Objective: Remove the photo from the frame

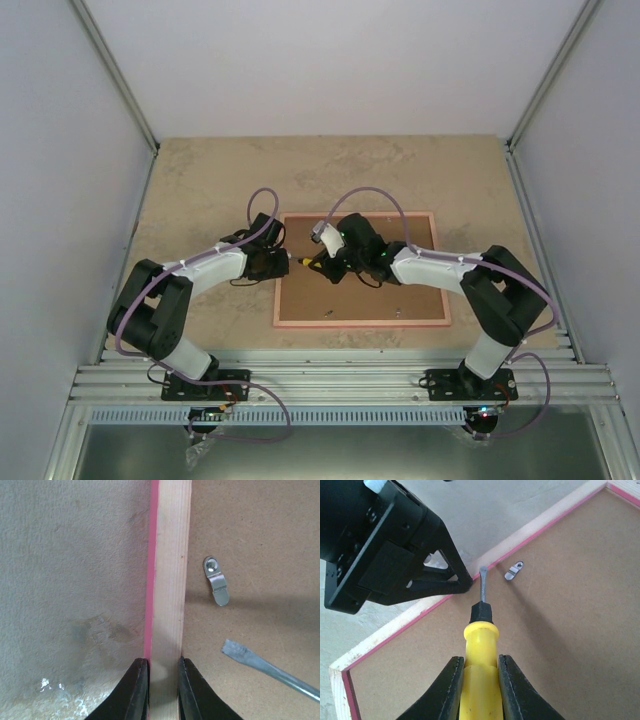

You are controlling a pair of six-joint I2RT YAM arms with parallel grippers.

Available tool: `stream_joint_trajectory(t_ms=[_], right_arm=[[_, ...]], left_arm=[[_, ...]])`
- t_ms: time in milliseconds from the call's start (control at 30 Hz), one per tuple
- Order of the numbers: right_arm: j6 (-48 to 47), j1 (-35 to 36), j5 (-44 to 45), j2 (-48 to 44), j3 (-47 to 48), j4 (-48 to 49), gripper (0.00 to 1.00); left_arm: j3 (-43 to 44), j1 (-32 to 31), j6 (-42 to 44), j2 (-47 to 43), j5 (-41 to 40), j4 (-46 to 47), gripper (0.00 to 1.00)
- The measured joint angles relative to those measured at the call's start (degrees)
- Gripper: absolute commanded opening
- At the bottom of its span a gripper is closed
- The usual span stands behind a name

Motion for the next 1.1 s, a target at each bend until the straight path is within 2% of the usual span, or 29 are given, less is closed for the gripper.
stream_joint_trajectory(t_ms=[500, 1100], right_arm=[[2.36, 0.13, -0.17, 3.8, 0.0, 2.45, 0.01], [3.23, 0.13, 4.33, 3.82, 0.0, 3.32, 0.0]], left_arm=[[-0.02, 0.0, 0.0, -0.02, 0.02, 0.0, 0.14], [-0.11, 0.0, 0.0, -0.11, 0.0, 0.11, 0.14]])
